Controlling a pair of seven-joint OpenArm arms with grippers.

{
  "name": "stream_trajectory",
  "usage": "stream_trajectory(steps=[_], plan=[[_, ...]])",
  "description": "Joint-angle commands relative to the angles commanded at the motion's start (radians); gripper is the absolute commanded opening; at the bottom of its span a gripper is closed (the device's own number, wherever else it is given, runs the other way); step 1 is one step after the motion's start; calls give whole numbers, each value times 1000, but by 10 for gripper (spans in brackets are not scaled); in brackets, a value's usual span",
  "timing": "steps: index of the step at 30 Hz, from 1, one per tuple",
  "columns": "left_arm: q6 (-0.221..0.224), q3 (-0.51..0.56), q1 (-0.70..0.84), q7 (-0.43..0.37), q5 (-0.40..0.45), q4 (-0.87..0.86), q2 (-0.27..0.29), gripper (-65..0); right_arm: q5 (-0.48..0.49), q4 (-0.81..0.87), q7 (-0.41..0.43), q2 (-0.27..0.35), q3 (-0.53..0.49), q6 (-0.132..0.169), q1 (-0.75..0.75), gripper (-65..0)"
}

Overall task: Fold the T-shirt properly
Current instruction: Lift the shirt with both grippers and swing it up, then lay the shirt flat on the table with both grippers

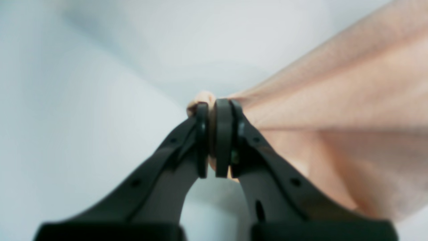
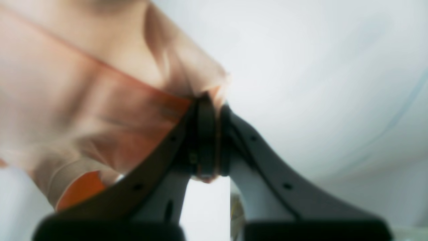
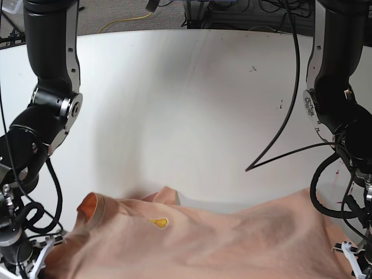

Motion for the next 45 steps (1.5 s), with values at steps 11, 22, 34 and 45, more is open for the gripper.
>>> stream_trajectory(steps=[11,22,34,45], plan=[[0,3,324,48,-2,69,8,-644,2,140,-5,-80,121,0,-408,-650],[0,-3,724,124,-2,74,28,-644,2,141,-55,-163,269,0,-704,-650],[0,-103,1134,57,-2,74,75,-644,71,141,-61,-198,345,0,-959,-650],[0,-204,1304,43,-3,74,51,-644,120,141,-63,-206,367,0,-1109,-650]])
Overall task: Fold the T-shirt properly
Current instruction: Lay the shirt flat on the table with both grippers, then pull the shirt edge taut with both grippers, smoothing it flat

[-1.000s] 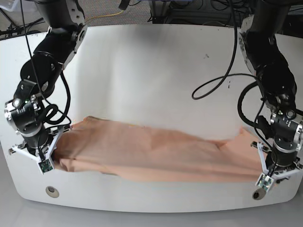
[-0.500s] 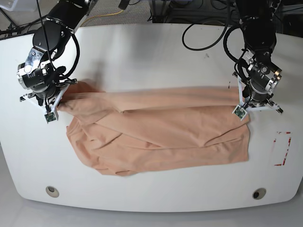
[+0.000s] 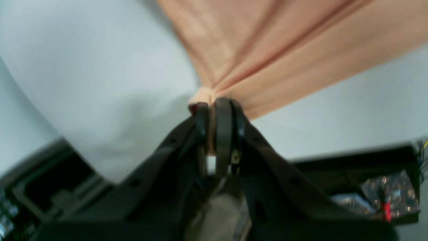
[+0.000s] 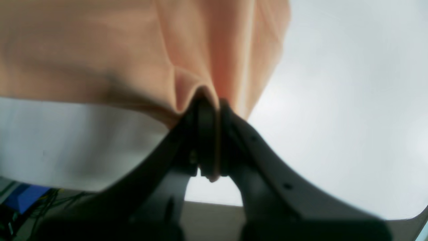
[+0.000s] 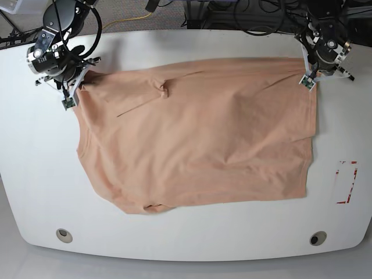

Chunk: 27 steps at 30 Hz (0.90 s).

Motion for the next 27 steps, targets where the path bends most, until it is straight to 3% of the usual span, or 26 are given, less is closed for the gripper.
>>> stream_trajectory(steps=[9,14,20,27], plan=[[0,-9,-44,-2,2,2,0,-644,66,0,0,-20,5,0,-8,-650],[0,-92,-176,-2,-2,-2,8,-644,69,0,8,-26,35,0,38,-650],[0,-92,-339,-2,0,-44,29,-644,158,-8,8,-28,41,0,118,-650],[0,-91,-446,-2,2,-190,17,-642,160,-121,8,-40,40,0,209,-650]])
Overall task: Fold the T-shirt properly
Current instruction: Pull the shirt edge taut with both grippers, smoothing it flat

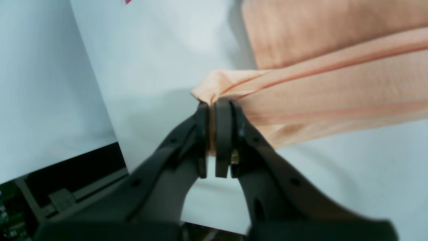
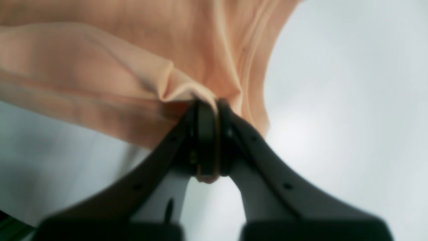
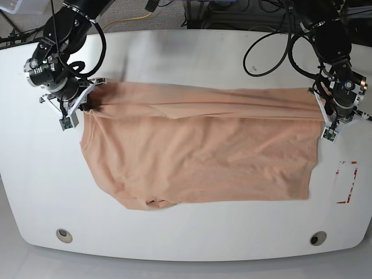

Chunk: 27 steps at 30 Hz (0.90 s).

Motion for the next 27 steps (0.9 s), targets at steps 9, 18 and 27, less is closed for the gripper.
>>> stream_trajectory(steps=[9,18,27], plan=[[0,104,-98,0,0,-170,-40,-621,2,-143,51,20,-2,0,69,-621],[0,121,-230,0,-2,-322,-32,-325,12,-141,63,68,2,0,94,-116],[0,101,-186,5,-138,-115,-71,-324,232,-31,-57,77,121,0,-11,-124]])
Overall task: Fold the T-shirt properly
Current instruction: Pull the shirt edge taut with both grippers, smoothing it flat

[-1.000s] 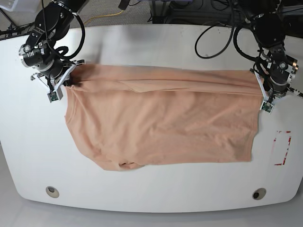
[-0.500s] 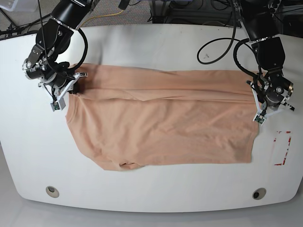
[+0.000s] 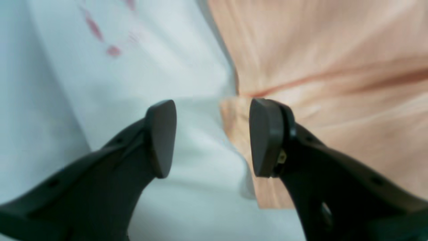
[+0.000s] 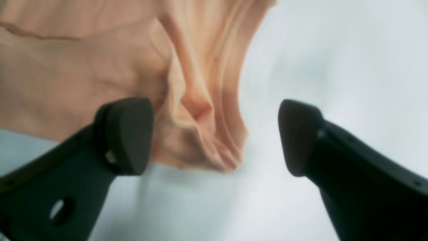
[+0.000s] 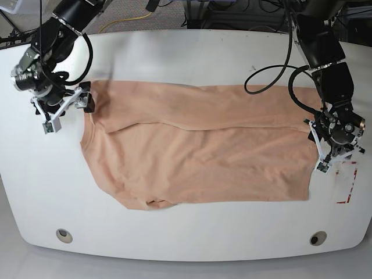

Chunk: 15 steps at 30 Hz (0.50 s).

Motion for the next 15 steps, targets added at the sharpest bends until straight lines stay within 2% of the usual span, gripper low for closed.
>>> stream_trajectory(steps=[3,8,10,12,15], plan=[[0,-6,95,0,-77,81,-8,-324,57,-3,-5,2,9,0,-54,-124],[0,-54,219,-9,-86,98,-6,-324,54,-25,2,-8,8,0,-87,-124],[0,-80,250,-41,-89,83,6,-324,54,-61,2,-8,6,0,-81,-124],[0,-86,273,-106,-89,57,21,-324,54,-114,6,-6,6,0,-55,-125],[0,-86,295,-187,-89,12,25,-324,52,-198,52,-2,2,0,-34,-125]])
